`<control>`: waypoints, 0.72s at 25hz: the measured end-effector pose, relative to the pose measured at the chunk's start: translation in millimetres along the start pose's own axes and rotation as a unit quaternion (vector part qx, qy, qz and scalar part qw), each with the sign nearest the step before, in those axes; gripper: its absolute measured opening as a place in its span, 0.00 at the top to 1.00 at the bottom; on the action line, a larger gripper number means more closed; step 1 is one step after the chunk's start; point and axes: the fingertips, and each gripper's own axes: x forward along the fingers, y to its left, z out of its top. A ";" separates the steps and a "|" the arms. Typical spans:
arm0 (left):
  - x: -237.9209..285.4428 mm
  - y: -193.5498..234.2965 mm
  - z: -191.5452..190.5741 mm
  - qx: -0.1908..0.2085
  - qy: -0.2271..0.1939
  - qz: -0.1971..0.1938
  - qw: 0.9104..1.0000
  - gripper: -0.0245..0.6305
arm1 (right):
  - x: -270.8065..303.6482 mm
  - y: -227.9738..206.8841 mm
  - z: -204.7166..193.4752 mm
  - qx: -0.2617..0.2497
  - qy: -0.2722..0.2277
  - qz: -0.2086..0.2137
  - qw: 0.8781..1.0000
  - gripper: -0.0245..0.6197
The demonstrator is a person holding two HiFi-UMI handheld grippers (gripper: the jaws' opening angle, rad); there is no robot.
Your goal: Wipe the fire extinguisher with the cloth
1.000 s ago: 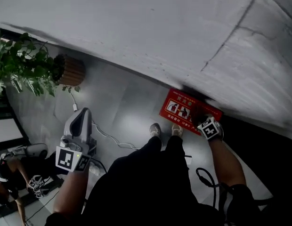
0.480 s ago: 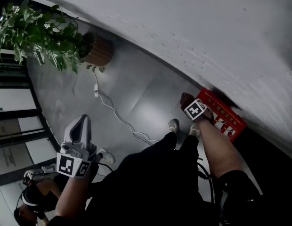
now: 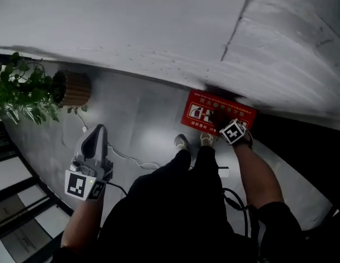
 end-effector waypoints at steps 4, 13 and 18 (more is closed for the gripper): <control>41.6 -25.7 13.3 0.016 -0.007 -0.062 0.998 0.96 | -24.7 -26.1 -61.4 0.061 0.003 -0.023 0.998 0.86; 50.7 -2.5 44.7 0.019 -0.040 -0.023 0.999 0.96 | -68.5 -72.1 -193.5 0.145 0.137 -0.091 0.976 0.86; -0.8 29.2 18.6 0.003 -0.021 0.048 0.999 0.96 | -45.1 -15.5 -61.5 -0.043 -0.020 -0.035 0.998 0.86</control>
